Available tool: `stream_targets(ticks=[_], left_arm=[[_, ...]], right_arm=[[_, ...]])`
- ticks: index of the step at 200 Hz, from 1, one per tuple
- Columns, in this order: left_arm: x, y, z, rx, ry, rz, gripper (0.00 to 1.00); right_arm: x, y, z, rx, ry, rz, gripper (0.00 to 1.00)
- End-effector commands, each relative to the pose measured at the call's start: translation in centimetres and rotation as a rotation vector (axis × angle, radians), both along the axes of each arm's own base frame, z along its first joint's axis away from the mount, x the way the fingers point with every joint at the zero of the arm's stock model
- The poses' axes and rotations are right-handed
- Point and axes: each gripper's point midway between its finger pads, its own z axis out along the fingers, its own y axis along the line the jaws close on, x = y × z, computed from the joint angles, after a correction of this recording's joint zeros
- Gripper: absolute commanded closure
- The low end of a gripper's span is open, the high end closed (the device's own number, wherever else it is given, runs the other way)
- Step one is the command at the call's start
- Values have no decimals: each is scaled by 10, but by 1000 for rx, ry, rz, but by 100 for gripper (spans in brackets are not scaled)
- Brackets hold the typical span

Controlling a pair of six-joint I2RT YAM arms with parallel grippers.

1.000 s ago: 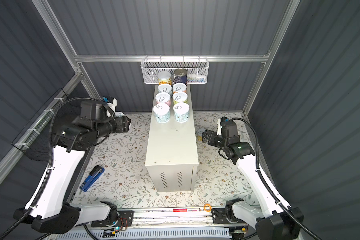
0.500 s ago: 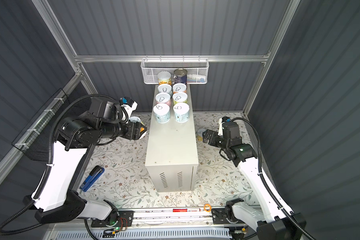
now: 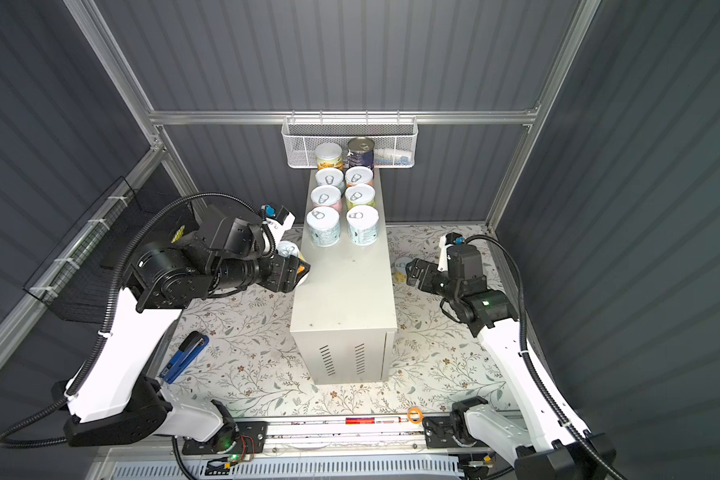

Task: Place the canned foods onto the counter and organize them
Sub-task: 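Carry the yellow-labelled can over the cabinet top in front of the pale blue can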

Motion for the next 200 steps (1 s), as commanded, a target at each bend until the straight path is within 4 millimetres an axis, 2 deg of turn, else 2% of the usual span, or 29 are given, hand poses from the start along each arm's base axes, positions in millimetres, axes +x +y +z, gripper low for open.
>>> stream_targets(ticks=[1, 25, 156, 200], left_arm=[[11, -10, 18, -37, -76, 29, 100], [12, -24, 16, -27, -84, 4, 100], [34, -56, -17, 58, -46, -10, 100], [41, -58, -30, 107, -22, 10, 100]], right_arm=[[-3, -3, -1, 5, -4, -12, 1], [-4, -3, -2, 3, -1, -11, 1], [-1, -3, -4, -5, -7, 0, 1], [-1, -4, -10, -6, 4, 0, 1]])
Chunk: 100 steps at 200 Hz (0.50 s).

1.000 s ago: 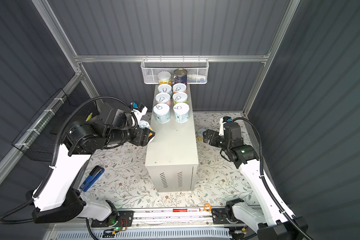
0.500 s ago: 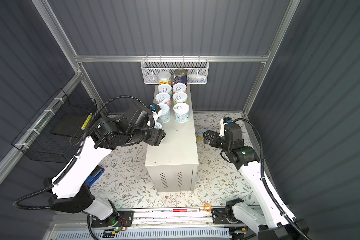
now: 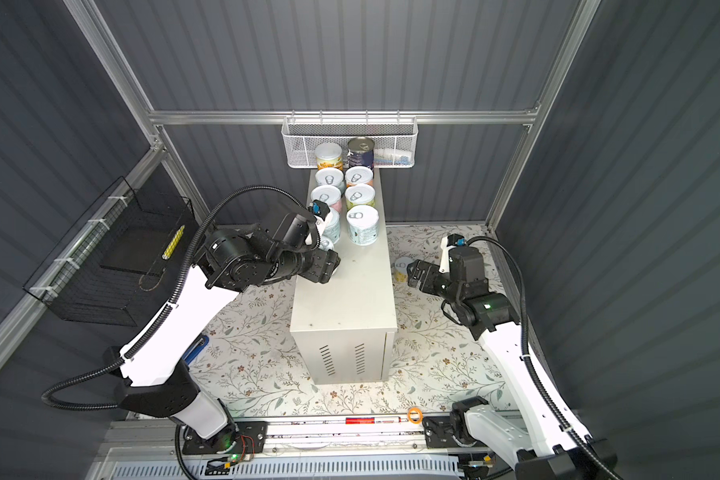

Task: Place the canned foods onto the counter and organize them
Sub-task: 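Carry the yellow-labelled can over the cabinet top in front of the pale blue can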

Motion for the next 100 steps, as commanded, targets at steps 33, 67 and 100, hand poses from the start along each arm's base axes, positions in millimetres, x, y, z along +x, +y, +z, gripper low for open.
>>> stream_targets(ticks=[33, 67, 100], left_arm=[[3, 5, -4, 35, -3, 32, 52], [3, 5, 0, 21, -15, 31, 31], [3, 4, 2, 14, -25, 26, 18]], right_arm=[[2, 0, -6, 5, 1, 9, 1], [4, 2, -5, 14, 3, 15, 1], [4, 2, -4, 17, 0, 16, 1]])
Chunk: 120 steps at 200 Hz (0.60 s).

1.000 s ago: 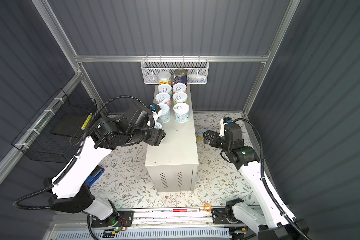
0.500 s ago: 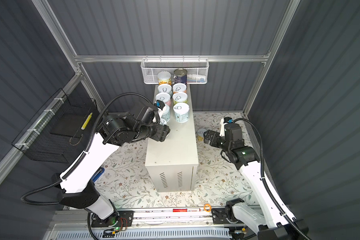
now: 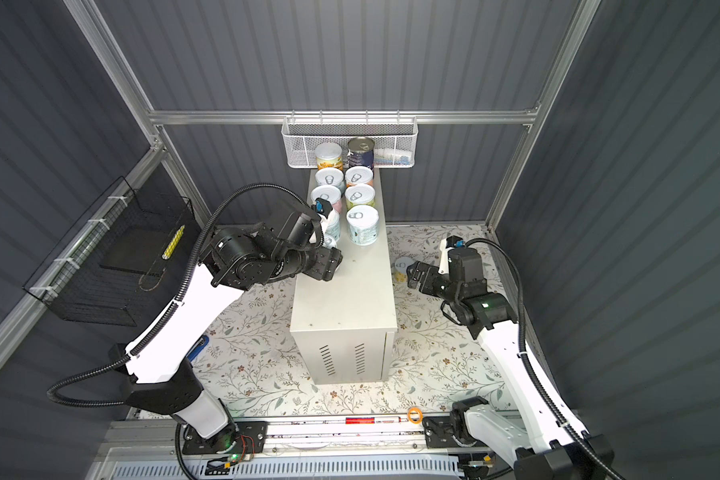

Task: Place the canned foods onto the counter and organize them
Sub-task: 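Lower the yellow-labelled can onto the cabinet top and open the left gripper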

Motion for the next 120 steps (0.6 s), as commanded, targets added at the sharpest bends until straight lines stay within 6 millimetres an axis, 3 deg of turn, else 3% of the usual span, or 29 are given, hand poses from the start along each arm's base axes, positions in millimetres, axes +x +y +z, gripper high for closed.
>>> stream_targets(ticks=[1, 59, 77, 120], left_arm=[[-2, 4, 1, 8, -8, 7, 18], [-6, 1, 9, -33, -25, -26, 12], [-11, 0, 17, -63, -44, -56, 1], [-18, 12, 41, -117, -113, -60, 1]], right_arm=[[1, 2, 3, 9, -11, 10, 1], [2, 3, 5, 19, -13, 12, 1], [2, 3, 5, 19, -14, 13, 1], [-1, 3, 9, 26, -20, 13, 1]])
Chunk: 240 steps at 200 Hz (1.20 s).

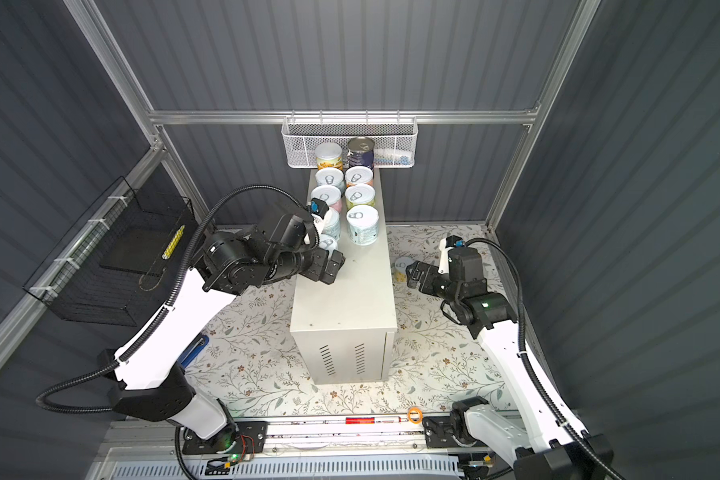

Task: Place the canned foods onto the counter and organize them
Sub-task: 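Lower the yellow-labelled can onto the cabinet top and open the left gripper, then withdraw the left gripper while the right gripper reaches toward the small yellow can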

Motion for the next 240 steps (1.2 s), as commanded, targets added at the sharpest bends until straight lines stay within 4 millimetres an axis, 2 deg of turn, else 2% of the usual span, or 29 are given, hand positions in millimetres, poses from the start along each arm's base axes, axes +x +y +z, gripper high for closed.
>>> stream_targets(ticks=[1, 18, 31, 56, 73, 93, 127, 130, 156, 159, 170, 192, 205, 240], left_arm=[[-9, 7, 25, -57, -71, -30, 1], [-14, 12, 39, -101, -118, -43, 1], [-19, 14, 58, -177, -184, -61, 1], [-28, 32, 82, -275, -299, -48, 1], [-28, 48, 87, -289, -351, 9, 1], [-25, 69, 82, -275, -396, 96, 1], [-13, 115, 57, -213, -450, 333, 0], [-12, 119, 56, -213, -452, 348, 1], [1, 151, 38, -253, -401, 436, 0], [6, 153, 22, -237, -368, 442, 1], [18, 165, 5, -256, -302, 468, 1], [38, 179, -27, -293, -202, 506, 1], [49, 185, -46, -308, -152, 530, 1], [73, 198, -88, -371, -75, 568, 1]], right_arm=[[0, 0, 9, 14, -22, 1, 1], [-1, 0, 8, 9, -22, 1, 1], [-1, -1, 6, 3, -17, 1, 1], [0, -1, -4, -11, 5, 3, 1], [1, -2, -10, -19, 24, 1, 1], [4, -2, -16, -27, 34, -2, 1], [14, -3, -27, -49, 50, -13, 1], [18, -2, -37, -57, 77, -12, 1], [35, -4, -60, -102, 125, -23, 1], [37, -4, -64, -106, 133, -24, 1], [45, -2, -72, -118, 152, -21, 1], [59, -2, -85, -135, 170, -30, 1], [71, -3, -83, -143, 147, -49, 1], [86, -9, -91, -149, 159, -92, 1]])
